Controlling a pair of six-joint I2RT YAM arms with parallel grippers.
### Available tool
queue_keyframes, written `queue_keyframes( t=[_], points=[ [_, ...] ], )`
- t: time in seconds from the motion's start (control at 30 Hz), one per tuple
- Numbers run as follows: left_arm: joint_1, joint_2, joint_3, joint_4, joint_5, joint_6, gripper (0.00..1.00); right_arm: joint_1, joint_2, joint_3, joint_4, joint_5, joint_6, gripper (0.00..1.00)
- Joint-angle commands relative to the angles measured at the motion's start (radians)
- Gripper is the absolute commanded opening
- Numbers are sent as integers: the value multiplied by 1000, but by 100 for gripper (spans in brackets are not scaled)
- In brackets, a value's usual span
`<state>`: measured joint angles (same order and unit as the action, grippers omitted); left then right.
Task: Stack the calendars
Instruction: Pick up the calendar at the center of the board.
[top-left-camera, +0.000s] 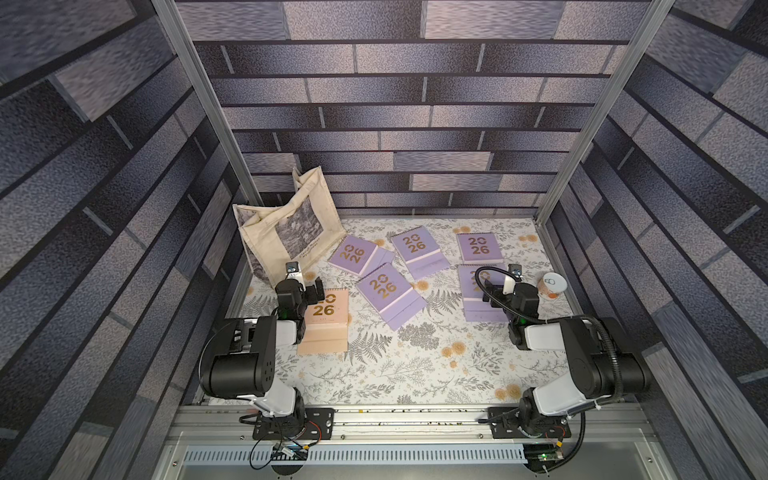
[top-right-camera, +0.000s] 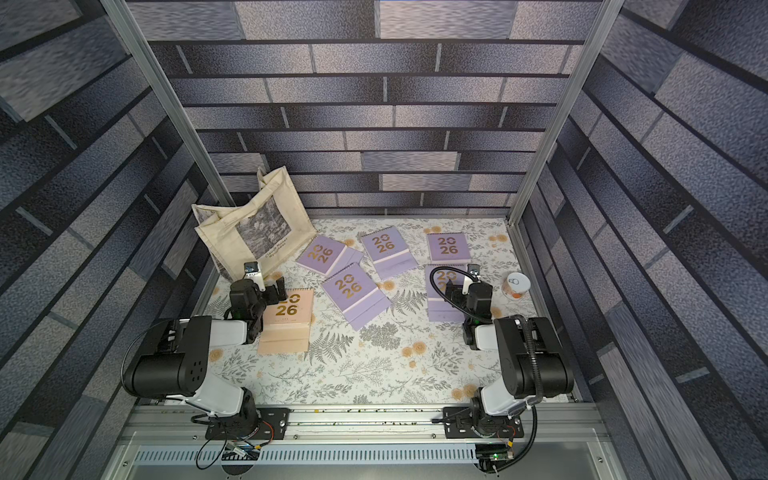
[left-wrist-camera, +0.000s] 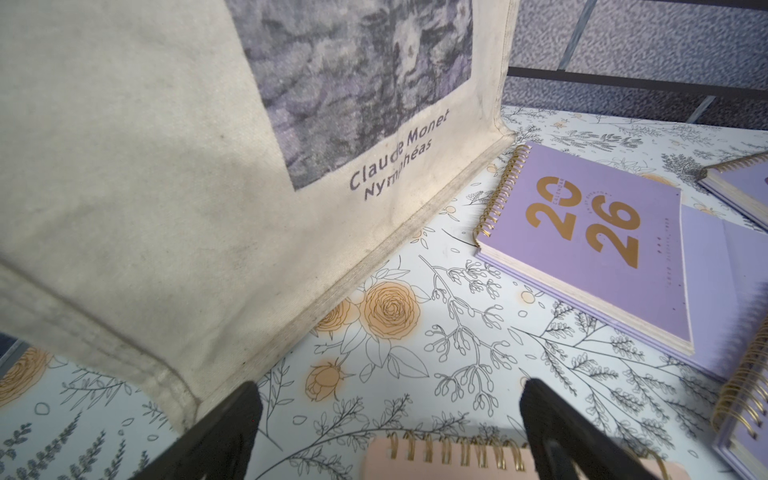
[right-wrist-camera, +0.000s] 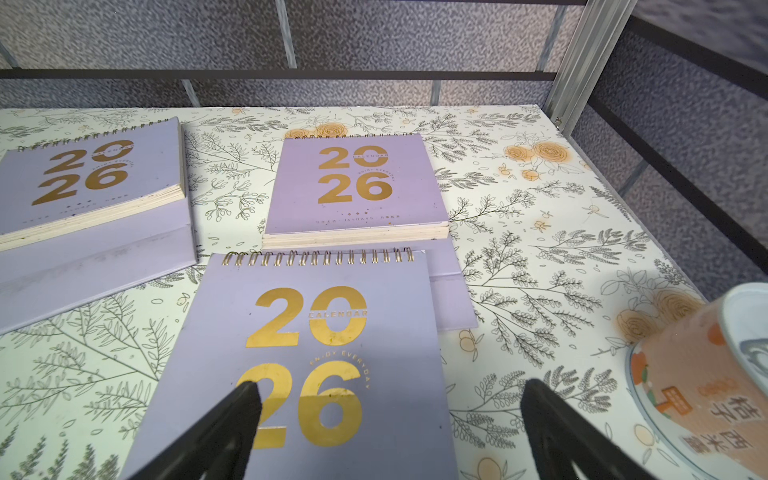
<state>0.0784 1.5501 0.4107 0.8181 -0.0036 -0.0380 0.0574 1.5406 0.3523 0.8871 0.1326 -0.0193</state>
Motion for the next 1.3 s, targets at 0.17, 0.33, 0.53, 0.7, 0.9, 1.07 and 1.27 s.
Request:
queue_keyframes(
  t=[0.17, 0.33, 0.53, 0.7, 0.9, 1.07, 1.27],
  points=[
    [28, -242, 187, -468, -190, -160, 100, 1, -99, 29, -77, 101, 42, 100],
    [68, -384, 422, -878, -228, -329, 100, 4, -280, 145, -426, 68, 49, 100],
    [271, -335, 662, -1278, 277, -491, 100, 28, -389, 356, -736, -147, 103, 93],
    [369, -249, 809, -1539, 612, -435, 99, 136, -356, 506, -832, -184, 221, 92],
    [374, -201, 824, -1736, 712, -306, 97, 266, -181, 696, -901, -308, 326, 90],
    [383, -179, 679, -1638, 875, -351, 100, 364, -48, 804, -888, -363, 388, 92],
    [382, -185, 603, -1687, 737, -335, 100, 461, 70, 858, -860, -376, 438, 93]
  ],
)
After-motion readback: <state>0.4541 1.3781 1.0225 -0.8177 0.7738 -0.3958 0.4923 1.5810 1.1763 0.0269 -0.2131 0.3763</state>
